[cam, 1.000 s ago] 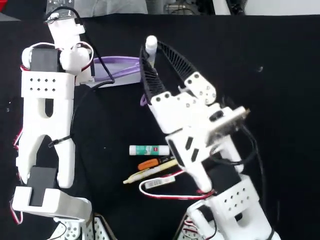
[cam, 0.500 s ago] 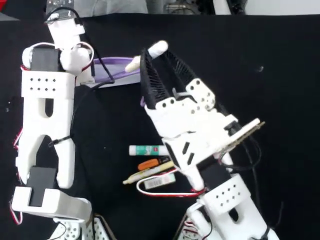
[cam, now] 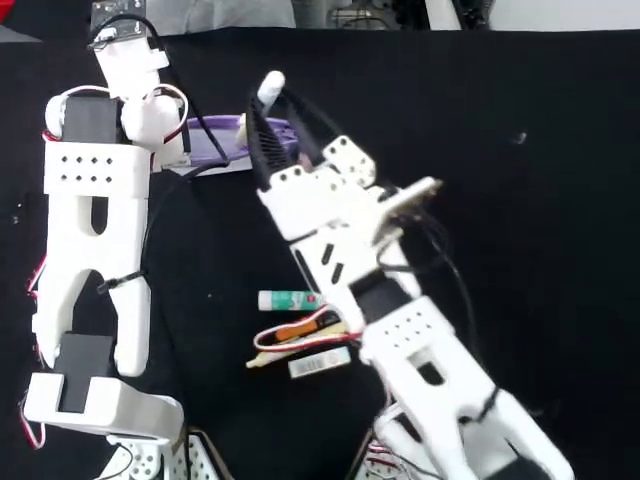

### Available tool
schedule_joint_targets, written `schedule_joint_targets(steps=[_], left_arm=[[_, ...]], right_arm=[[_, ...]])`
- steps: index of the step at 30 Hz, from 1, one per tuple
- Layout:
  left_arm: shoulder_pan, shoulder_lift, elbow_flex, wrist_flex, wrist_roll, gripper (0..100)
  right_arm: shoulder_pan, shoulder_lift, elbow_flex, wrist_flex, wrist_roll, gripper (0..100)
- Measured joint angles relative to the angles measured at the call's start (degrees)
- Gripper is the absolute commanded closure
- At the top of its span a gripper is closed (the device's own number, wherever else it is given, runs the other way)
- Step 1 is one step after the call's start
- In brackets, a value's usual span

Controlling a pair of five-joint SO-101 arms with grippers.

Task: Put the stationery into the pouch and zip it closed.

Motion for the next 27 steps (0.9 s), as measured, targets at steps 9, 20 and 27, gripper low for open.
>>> schedule_joint_targets(steps=[9,20,27], left_arm=[[-0.8,0.0,0.1,0.0,0.2,97],[-2.2,0.0,0.5,-0.4,0.2,97],[-7.7,0.3,0.7,-2.5,0.3,97]], right_arm=[[-0.1,13.8,-5.3,0.0,2.8,77.9],[-1.5,2.8,-9.8,19.7,11.8,75.4],[-1.5,-14.9,-16.0,41.9,12.0,75.5]])
